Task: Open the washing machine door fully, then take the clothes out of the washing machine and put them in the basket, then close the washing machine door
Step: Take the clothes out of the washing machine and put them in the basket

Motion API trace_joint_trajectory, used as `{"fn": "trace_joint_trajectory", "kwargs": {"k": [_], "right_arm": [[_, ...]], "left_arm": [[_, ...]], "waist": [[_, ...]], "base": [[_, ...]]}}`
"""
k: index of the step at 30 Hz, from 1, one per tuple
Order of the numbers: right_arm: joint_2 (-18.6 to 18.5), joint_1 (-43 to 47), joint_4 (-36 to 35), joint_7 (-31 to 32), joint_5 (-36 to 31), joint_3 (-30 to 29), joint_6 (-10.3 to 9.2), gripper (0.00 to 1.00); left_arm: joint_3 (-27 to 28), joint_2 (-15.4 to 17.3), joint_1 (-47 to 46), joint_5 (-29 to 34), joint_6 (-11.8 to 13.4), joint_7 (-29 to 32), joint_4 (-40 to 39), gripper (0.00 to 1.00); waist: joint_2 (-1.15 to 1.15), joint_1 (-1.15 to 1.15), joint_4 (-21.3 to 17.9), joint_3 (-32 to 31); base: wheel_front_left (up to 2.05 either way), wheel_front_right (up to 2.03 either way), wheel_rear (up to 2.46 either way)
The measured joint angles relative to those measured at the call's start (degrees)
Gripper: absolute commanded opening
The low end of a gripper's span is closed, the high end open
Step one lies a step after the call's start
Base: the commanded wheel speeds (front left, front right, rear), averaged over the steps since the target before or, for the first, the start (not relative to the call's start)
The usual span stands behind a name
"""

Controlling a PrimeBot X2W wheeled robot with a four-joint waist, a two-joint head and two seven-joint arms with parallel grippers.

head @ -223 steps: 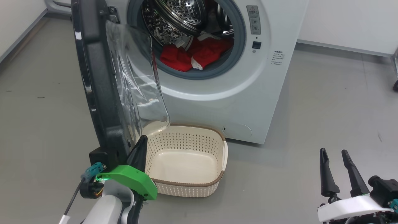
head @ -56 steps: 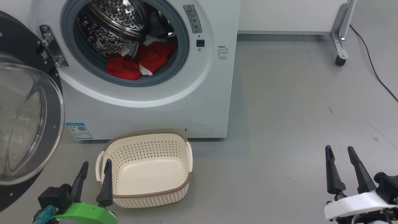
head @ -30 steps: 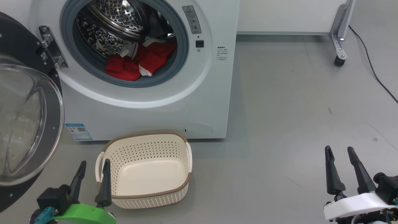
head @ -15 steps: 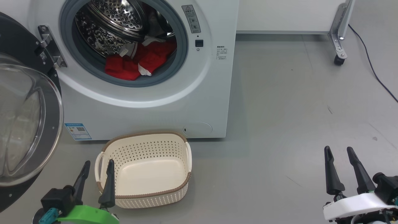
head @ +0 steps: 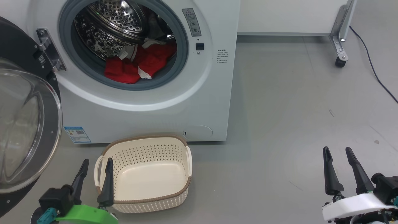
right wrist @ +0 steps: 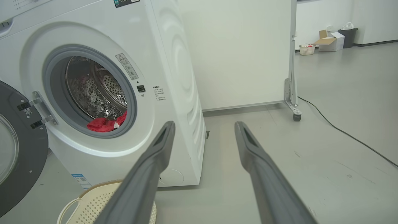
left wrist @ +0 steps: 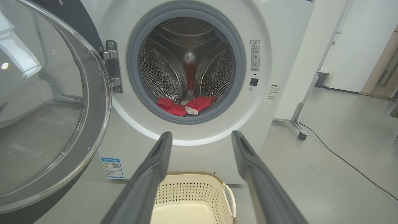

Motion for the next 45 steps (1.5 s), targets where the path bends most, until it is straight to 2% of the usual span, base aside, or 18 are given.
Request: {"fn": "trace_joint_trajectory", "kwargs": {"k": [26,45], "right_arm": [[0.3,0.0,0.4,0.0,0.0,0.1,0.02,1.00],[0.6,0.0,0.5,0.0,0.0,0.0,0.03,1.00]], "left_arm": [[-0.9,0.0,0.6,1.8,-0.4,0.0,-0.1,1.00],[-1.5,-0.2,0.6,2.9,-0.7,0.0,0.0,1.00]], "waist": [[0.00,0.00,0.4,0.0],[0.00,0.00,0.1,-0.5]], "base": [[0.94,-0.94,0.00],[0.25,-0.25,0.00]]}}
